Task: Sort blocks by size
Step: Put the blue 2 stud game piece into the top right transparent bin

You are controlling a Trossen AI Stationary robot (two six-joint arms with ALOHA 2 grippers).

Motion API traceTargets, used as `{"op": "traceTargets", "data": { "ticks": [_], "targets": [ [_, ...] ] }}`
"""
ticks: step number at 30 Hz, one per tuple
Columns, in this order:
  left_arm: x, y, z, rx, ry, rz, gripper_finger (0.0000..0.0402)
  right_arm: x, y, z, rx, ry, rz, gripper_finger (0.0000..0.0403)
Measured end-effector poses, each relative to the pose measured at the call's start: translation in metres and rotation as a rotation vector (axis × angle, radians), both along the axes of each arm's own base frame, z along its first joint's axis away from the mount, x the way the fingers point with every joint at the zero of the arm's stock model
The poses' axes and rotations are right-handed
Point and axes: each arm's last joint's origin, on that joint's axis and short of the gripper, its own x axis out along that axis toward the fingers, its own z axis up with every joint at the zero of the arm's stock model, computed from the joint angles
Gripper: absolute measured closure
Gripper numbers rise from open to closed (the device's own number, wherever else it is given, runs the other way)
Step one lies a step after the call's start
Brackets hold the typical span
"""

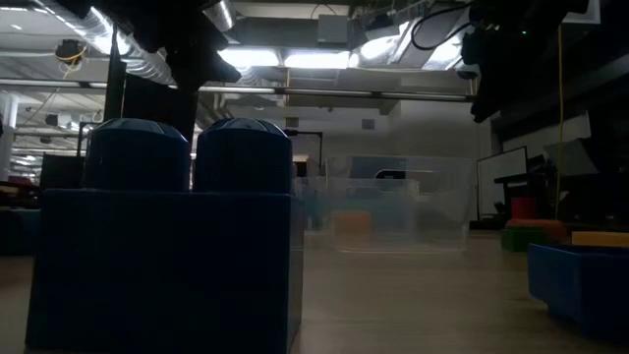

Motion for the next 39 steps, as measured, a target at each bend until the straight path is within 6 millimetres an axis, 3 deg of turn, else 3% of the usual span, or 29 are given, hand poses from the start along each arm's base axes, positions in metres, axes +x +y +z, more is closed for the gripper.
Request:
{"op": "traceTargets", "data": {
  "ticks": [23,34,39],
  "targets": [
    [0.019,-0.004,-0.039,0.074,0.161,0.046,0.0202,0.002,-0.001,0.002,-0.019,-0.025,0.000,0.0221],
    [0.021,-0.004,-0.049,0.082,0.214,0.052,0.0203,0.002,-0.001,0.002,-0.019,-0.024,0.000,0.0221],
    [0.021,-0.004,-0.049,0.083,0.216,0.052,0.0227,0.002,-0.001,0.002,-0.019,-0.024,0.001,0.0221]
  ]
}}
